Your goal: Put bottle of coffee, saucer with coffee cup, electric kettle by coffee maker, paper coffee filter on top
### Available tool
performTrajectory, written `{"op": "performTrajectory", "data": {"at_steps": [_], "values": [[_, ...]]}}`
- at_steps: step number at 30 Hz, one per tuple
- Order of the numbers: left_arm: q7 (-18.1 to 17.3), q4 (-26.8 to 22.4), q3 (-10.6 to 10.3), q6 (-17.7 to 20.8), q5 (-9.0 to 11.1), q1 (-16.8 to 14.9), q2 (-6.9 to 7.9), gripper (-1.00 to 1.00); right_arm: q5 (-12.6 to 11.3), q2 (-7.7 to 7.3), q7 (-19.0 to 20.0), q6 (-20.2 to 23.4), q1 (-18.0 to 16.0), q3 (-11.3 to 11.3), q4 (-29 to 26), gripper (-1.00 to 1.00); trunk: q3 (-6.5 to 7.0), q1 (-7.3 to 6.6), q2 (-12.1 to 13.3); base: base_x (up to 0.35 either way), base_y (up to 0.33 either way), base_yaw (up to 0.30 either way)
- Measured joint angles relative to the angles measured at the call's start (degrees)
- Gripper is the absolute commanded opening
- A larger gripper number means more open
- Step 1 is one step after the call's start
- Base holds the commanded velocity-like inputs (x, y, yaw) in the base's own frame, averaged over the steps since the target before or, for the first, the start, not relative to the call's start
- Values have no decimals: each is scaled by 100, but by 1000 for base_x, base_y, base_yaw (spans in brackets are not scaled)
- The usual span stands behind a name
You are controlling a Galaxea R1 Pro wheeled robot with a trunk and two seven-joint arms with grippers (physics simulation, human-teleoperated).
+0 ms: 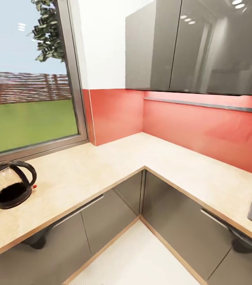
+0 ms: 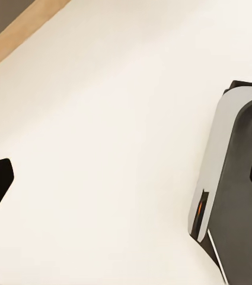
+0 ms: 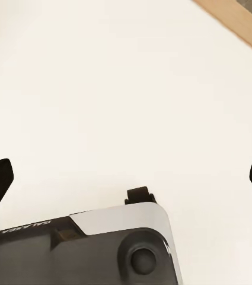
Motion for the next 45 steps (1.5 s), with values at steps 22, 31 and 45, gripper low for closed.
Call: {"op": "performTrajectory", "data": {"at_steps": [22,31,45], "values": [[-1,0,11,-7,1,0,-18,100,0,0,0,0,0,0,0,100,0,0,1,0,0,278],[-8,0,4,-8,-2,0,-18,100,0,0,-1,-1,0,2,0,100,0,0,0,0,-94,278],[0,0,-5,-7,-2,0,-9,100,0,-17,0,0,0,-3,0,100,0,0,1,0,-91,278]]}}
